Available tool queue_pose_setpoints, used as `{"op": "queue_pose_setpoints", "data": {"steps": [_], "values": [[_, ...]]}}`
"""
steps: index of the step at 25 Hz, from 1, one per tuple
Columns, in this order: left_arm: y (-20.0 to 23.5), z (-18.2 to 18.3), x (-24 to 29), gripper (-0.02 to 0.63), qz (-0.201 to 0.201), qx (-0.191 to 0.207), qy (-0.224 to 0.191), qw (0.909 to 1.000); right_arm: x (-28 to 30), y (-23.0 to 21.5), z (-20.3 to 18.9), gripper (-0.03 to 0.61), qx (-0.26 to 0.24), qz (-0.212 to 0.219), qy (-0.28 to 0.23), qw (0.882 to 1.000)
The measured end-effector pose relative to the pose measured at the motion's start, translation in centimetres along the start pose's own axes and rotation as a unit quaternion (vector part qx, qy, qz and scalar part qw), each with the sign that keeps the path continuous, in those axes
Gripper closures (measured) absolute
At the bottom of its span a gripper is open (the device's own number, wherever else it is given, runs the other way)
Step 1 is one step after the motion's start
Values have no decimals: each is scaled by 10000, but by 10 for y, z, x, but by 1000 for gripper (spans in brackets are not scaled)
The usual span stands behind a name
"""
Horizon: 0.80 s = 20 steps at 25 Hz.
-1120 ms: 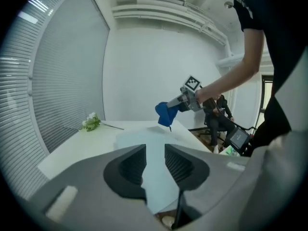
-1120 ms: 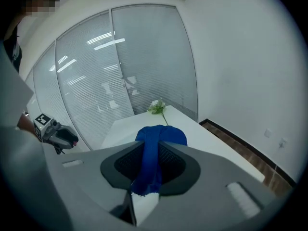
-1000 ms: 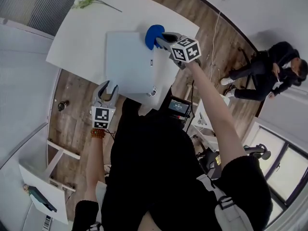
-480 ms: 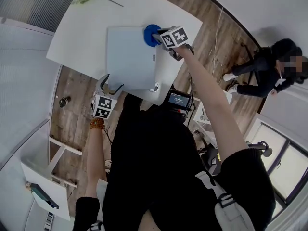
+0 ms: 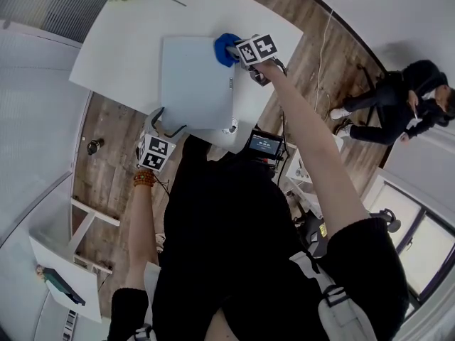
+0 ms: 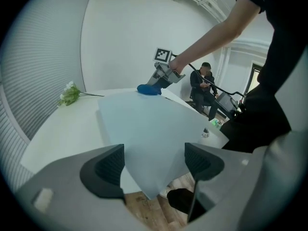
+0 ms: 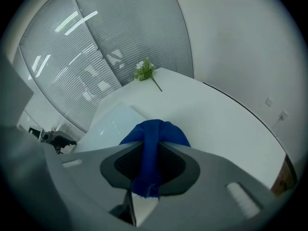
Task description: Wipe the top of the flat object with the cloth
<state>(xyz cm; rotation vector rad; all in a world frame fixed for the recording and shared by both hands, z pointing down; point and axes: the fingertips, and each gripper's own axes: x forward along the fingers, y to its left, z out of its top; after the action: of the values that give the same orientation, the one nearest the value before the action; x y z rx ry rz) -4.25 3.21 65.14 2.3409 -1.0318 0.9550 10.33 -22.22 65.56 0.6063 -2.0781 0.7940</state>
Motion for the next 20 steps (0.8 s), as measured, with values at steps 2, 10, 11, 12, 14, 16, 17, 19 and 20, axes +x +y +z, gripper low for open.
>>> {"op": "queue_pose_setpoints", "data": {"steps": [2,10,11,12,14,16,17,19,20], "values": [[-1,1,2,229,-4,123,33,9999,0,0,0,471,29,11,39,10000],[-5,5,7,229,-104,381,103,9992,-2,3,-4,476,116,31,83,9999],[-5,6,7,229,-109,371,75,9992,-3,3,-5,476,125,30,75,9999],[-5,6,7,229,-110,356,43,9993,-3,3,-5,476,139,34,65,9999],[-5,6,7,229,-113,327,3,9994,-4,5,-7,476,176,58,42,9998],[-6,6,7,229,-116,319,6,9994,-4,7,-10,477,210,87,20,9997],[-6,6,7,229,-116,317,11,9994,-4,8,-11,477,224,94,11,9997],[-6,6,7,229,-113,314,8,9994,-5,9,-13,477,247,97,0,9996],[-5,6,7,229,-109,313,5,9994,-5,10,-14,477,254,99,-3,9996]]}}
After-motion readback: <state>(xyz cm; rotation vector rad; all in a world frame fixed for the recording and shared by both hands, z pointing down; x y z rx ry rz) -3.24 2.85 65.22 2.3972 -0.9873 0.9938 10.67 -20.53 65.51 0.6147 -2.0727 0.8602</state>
